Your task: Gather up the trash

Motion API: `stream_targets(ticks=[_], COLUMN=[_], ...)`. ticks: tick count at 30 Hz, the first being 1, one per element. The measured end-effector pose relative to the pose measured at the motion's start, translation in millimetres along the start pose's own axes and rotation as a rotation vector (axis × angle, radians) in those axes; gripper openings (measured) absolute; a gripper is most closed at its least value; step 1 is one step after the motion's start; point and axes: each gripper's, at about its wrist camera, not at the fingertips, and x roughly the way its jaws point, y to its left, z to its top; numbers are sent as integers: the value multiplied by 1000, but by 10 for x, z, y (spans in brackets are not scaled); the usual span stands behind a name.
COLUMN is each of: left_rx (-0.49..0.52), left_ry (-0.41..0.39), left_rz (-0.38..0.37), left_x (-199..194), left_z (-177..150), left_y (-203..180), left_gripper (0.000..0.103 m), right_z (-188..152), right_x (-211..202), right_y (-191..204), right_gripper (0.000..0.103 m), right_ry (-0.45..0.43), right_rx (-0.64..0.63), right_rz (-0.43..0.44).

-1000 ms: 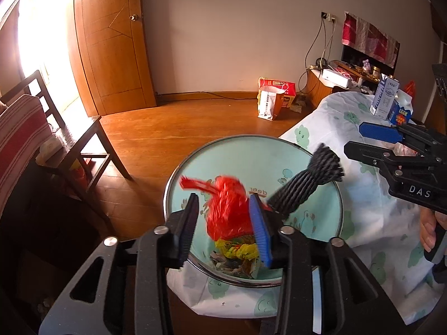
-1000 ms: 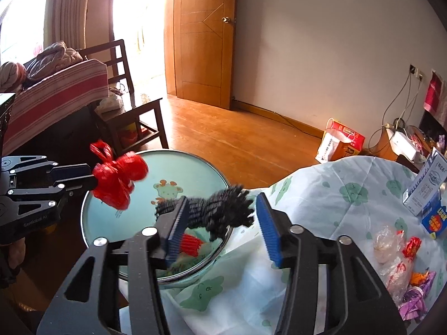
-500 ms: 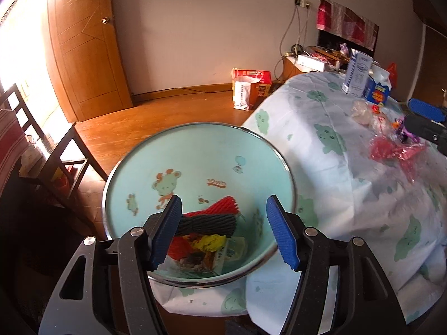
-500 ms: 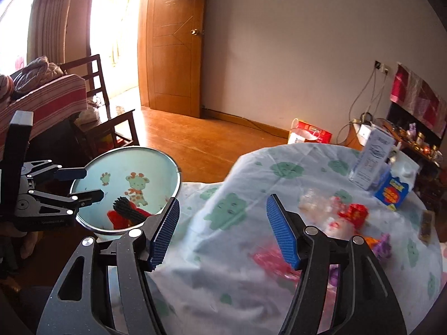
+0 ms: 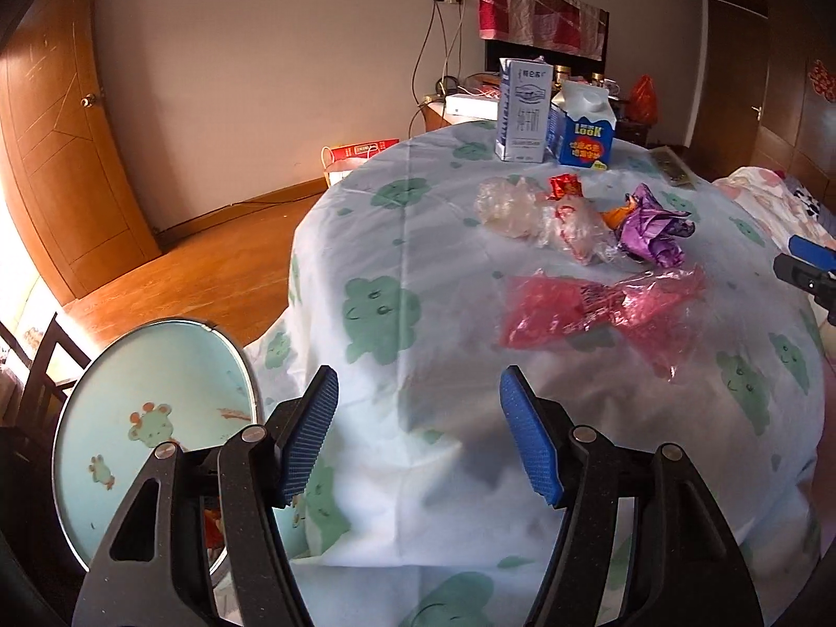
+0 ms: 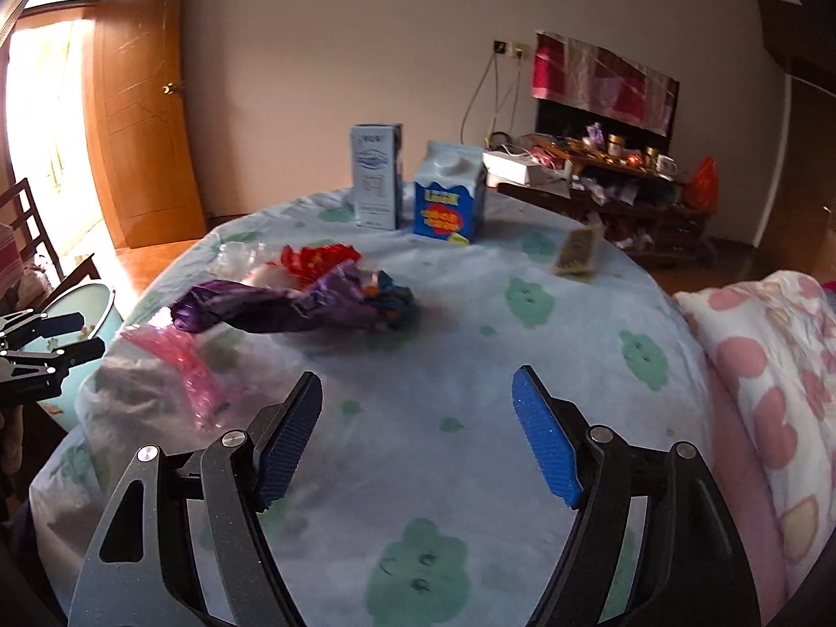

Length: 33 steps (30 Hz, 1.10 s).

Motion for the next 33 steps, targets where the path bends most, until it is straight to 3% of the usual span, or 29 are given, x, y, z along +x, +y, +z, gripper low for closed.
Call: stream_targets(ticks=[2,8,16,21,27,33], left_rx=[8,32,33,53,18,-14], left_ry=[-5,-12,-100,-98,-63,-24], left_rz=[-12,-27,-72,-57,6,129], left_x=[-13,-91,-395,-258,-135,-91], left_z=[33,76,209,275,250,111], left_y=[-99,-353,-621,-797,-553,9], left_gripper=[71,78,92,95,95,95], right_z=[-65,-187,-254,-253,-293,-333], right_x=[3,-1,-61,-76,-62,-19], right_y=[-106,-272,-441,-527,-568,-522], right_gripper=[75,77,79,80,81,81], right_ry=[0,-5,-25,-45,-43,-26], right_rx=[17,34,74,113,120,115], right_rz=[-10,-24,-53,-56,-58,-45])
